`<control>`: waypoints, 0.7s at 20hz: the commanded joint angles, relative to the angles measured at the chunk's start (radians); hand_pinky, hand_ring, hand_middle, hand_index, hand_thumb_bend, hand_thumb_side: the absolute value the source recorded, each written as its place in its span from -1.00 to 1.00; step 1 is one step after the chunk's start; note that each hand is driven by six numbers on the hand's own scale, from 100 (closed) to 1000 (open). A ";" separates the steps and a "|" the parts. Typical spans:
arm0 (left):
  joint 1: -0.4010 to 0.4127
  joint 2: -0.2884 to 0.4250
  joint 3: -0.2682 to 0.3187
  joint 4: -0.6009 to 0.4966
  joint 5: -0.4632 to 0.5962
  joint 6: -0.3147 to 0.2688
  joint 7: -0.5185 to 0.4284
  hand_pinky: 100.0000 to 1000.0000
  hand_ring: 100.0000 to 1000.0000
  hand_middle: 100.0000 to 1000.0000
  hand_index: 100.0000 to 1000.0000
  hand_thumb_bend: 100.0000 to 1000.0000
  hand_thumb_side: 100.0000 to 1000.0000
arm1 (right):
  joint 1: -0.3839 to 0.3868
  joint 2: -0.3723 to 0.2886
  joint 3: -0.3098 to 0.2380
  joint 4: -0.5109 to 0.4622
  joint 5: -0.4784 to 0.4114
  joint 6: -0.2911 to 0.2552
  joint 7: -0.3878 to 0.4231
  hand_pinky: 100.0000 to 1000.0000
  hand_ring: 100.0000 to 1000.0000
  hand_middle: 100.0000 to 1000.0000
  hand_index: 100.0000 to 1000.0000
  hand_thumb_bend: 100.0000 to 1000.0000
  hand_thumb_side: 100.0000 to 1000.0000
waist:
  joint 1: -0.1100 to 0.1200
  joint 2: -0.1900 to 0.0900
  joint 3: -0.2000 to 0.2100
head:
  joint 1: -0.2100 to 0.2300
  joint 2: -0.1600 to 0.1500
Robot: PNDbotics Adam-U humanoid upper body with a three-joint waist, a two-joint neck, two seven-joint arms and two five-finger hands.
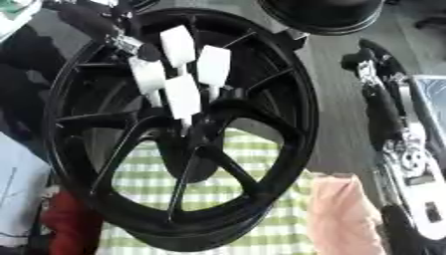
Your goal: Pull the pin out of the wheel hub.
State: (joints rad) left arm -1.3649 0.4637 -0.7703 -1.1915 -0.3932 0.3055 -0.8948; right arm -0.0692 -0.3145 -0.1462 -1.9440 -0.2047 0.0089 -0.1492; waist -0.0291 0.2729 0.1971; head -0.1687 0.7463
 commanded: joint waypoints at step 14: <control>-0.036 0.018 -0.029 -0.089 -0.084 0.001 -0.012 0.56 0.37 0.32 0.44 0.24 0.28 | -0.005 -0.028 0.005 -0.002 0.004 0.002 0.005 1.00 0.56 0.28 0.71 -1.00 0.11 | 0.003 -0.023 -0.005 | 0.013 -0.043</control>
State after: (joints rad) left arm -1.3733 0.4650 -0.8037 -1.2613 -0.4695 0.2968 -0.8972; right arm -0.0694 -0.3202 -0.1402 -1.9387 -0.2047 0.0123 -0.1450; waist -0.0275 0.2729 0.1930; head -0.1593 0.7171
